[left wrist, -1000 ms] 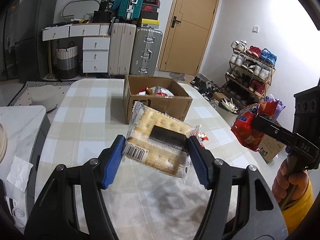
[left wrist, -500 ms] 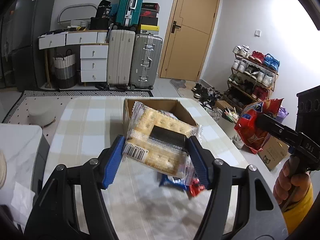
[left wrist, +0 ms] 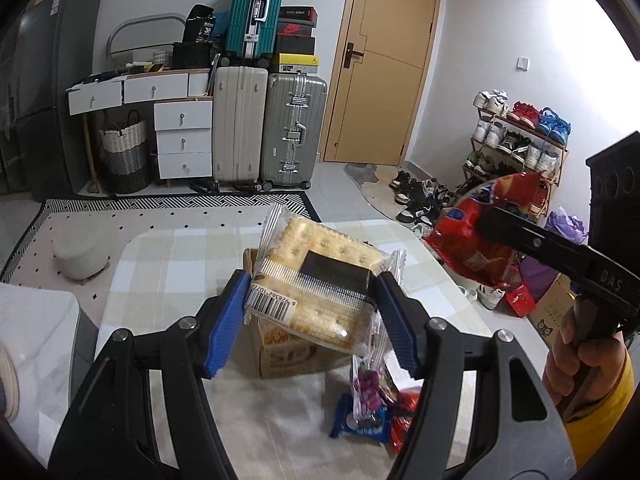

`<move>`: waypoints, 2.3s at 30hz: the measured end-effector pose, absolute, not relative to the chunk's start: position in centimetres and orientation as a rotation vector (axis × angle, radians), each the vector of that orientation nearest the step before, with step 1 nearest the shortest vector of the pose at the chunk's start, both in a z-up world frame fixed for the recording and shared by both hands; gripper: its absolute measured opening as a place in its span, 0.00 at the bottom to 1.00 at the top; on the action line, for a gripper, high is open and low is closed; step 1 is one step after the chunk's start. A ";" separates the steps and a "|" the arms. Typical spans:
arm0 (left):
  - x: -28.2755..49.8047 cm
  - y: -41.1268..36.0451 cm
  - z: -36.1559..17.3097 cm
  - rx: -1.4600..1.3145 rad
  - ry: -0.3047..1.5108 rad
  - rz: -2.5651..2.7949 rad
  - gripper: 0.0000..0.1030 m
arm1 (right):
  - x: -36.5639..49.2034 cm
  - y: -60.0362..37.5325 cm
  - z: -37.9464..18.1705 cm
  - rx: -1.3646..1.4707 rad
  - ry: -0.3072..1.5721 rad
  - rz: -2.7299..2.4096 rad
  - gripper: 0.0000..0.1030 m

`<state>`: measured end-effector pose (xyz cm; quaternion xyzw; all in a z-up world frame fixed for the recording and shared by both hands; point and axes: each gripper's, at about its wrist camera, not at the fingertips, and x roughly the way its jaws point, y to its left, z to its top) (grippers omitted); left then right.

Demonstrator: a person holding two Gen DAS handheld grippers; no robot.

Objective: Organize snacks
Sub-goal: 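Lift the cracker pack and red chip bag and carry both over the SF box, then lower both packages into the box and open both grippers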

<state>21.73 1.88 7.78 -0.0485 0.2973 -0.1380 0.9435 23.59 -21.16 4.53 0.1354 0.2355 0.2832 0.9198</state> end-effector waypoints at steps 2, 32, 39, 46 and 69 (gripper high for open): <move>23.3 1.7 7.8 -0.101 0.613 -0.282 0.60 | 25.2 -20.9 4.4 0.276 0.496 0.576 0.43; 44.4 -3.7 -6.3 -0.024 0.868 -0.278 0.60 | 37.0 -20.8 -5.0 0.245 0.708 0.466 0.43; 45.4 -4.1 -7.1 -0.021 0.850 -0.278 0.60 | 37.5 -20.5 -6.2 0.240 0.738 0.469 0.43; 42.7 -3.3 -6.5 -0.024 0.834 -0.264 0.60 | 37.8 -19.8 -6.4 0.222 0.754 0.477 0.43; 32.9 -0.7 -0.6 -0.008 0.744 -0.251 0.73 | 34.5 -19.7 -3.2 0.213 0.709 0.452 0.52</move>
